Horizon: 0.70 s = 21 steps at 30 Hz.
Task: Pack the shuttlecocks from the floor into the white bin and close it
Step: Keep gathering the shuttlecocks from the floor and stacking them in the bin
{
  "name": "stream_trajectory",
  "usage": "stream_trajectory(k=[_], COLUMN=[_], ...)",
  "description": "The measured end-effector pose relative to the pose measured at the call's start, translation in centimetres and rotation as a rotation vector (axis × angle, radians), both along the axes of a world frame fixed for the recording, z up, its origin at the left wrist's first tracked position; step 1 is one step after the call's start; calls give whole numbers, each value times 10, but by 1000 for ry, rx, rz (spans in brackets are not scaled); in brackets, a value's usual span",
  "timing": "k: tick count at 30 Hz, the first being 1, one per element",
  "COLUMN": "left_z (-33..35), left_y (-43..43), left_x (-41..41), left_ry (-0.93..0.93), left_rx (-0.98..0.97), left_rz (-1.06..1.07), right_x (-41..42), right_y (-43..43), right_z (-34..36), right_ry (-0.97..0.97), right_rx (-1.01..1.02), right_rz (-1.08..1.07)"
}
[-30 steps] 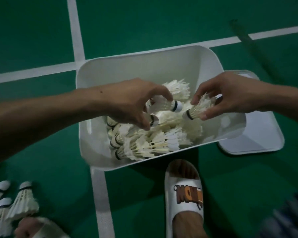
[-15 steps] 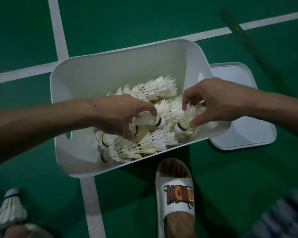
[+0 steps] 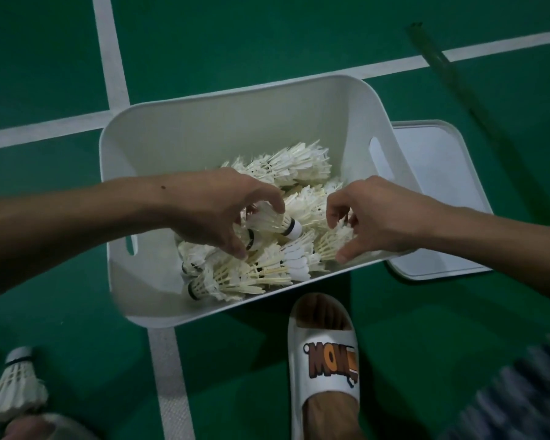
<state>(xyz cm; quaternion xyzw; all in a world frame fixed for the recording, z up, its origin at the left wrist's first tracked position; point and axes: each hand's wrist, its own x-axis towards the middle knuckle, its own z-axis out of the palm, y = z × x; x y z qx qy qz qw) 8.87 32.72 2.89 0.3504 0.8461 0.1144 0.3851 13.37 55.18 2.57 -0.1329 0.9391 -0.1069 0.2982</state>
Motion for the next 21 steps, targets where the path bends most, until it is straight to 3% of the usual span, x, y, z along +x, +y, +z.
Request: stream_trajectory(k=[11, 17, 21], left_z=[9, 11, 14], left_y=[-12, -15, -13], left_x=[-5, -7, -10], left_ry=[-42, -75, -107], left_rx=[57, 86, 134], left_rz=[64, 82, 88], right_x=[0, -12, -22], right_y=[-24, -10, -3], right_z=[-17, 4, 18], right_ry=[-53, -199, -171], right_rx=[-58, -111, -114], right_rz=[53, -23, -50])
